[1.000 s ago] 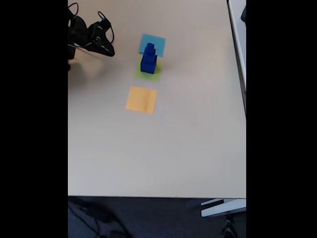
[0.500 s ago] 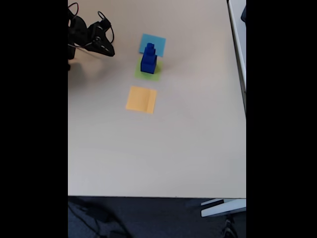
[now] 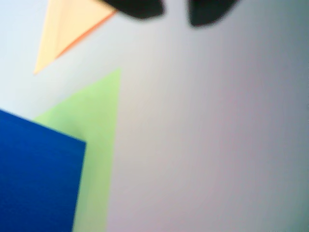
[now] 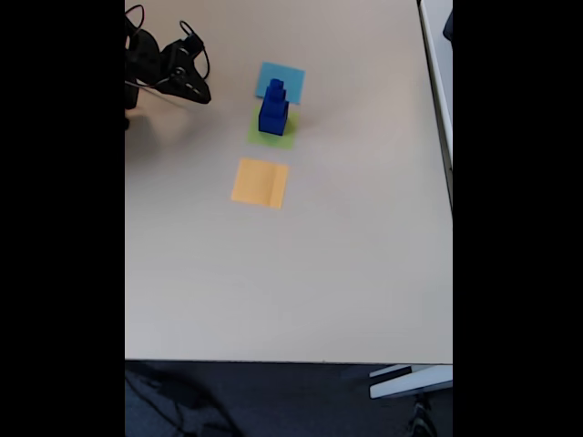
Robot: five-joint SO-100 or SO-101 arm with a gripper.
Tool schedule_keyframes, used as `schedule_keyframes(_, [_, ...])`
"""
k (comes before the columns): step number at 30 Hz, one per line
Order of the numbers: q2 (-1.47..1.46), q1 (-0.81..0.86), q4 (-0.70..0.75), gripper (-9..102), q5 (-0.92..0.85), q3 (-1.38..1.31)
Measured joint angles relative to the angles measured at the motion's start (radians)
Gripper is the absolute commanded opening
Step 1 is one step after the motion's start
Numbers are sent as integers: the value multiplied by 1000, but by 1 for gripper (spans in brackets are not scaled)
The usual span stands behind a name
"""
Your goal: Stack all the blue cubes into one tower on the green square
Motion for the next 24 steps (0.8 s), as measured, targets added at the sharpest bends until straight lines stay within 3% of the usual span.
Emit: schedule_keyframes(24, [0, 0, 0, 0, 0, 0])
